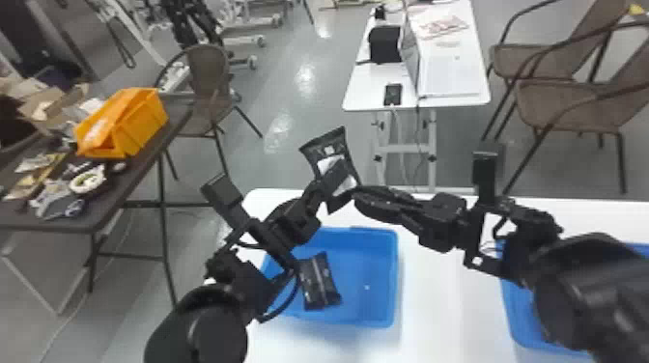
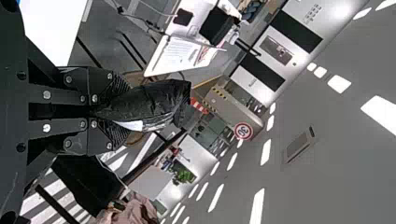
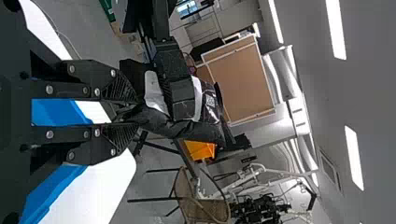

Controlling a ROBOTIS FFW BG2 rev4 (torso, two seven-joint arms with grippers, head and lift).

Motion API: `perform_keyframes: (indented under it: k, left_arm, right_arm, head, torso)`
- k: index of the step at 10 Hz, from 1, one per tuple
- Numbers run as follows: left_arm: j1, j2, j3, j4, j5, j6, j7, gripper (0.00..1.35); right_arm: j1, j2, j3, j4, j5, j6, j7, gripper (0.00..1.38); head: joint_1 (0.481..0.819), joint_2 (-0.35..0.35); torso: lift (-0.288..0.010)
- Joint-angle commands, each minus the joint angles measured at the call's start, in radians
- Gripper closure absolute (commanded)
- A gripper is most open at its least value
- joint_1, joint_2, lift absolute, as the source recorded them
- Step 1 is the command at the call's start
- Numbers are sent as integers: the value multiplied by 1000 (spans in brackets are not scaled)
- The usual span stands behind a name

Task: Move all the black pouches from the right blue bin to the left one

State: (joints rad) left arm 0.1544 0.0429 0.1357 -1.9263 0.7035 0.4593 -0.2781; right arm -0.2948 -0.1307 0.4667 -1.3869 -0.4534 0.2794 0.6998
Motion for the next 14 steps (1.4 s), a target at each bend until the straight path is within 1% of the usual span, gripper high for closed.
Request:
perform_keyframes:
  k: [1,2,3,4,5,6,7,8,9,10,11,12,13,14]
  left_arm:
    - [14,-5,2,1,-45,-62,2,1213]
    - [25,-8,5,1,-127,-111,8,1213]
    - [42,-11,8,0,-254,-154,20,1213]
    - [66,-21,16,1,-380,-200,34,1211]
    - [86,-37,21,1,-510,-223,39,1213]
    - [103,-45,21,1,-636,-248,37,1213]
    - [113,-44,12,7,-728,-255,37,1211]
    - [120,-37,-2,33,-794,-272,37,1213]
    - [126,-32,-10,67,-858,-287,37,1213]
    - [131,-32,-18,99,-920,-309,37,1213]
    - [131,-31,-22,127,-938,-307,36,1211]
    - [131,-32,-22,138,-935,-321,39,1213]
    - [131,-44,-7,139,-920,-329,43,1099]
    - [134,-45,12,164,-861,-390,42,536]
  right_arm:
    - [26,8,-36,-9,33,-29,0,96]
    - [63,23,-112,-49,116,-31,-5,41]
    - [123,40,-198,-109,200,-32,-39,151]
    - [183,54,-266,-155,245,-40,-85,216]
    - [233,63,-319,-185,265,-46,-128,243]
    - [273,71,-365,-208,294,-46,-157,245]
    - [293,80,-401,-215,321,-46,-163,245]
    - [307,82,-418,-212,334,-51,-174,246]
    - [319,82,-422,-212,343,-63,-204,246]
    - [330,82,-425,-204,341,-75,-226,246]
    - [332,82,-428,-198,341,-77,-230,248]
    - [332,82,-431,-193,341,-77,-229,248]
    - [329,82,-435,-187,341,-77,-229,246]
    - [327,82,-435,-184,340,-77,-229,246]
  head:
    - [695,274]
    - [695,278]
    - [695,274]
    - [695,257]
    - [695,248]
    - [695,229]
    - [695,206]
    - [695,186]
    - [695,178]
    - [695,162]
    - [695,151]
    - [695,146]
    - [695,143]
    - [695,143]
  torso:
    - [10]
    - [10]
    - [10]
    - [10]
    - [10]
    - [10]
    - [10]
    - [10]
    - [10]
    - [10]
    - [10]
    - [10]
    - [10]
    - [10]
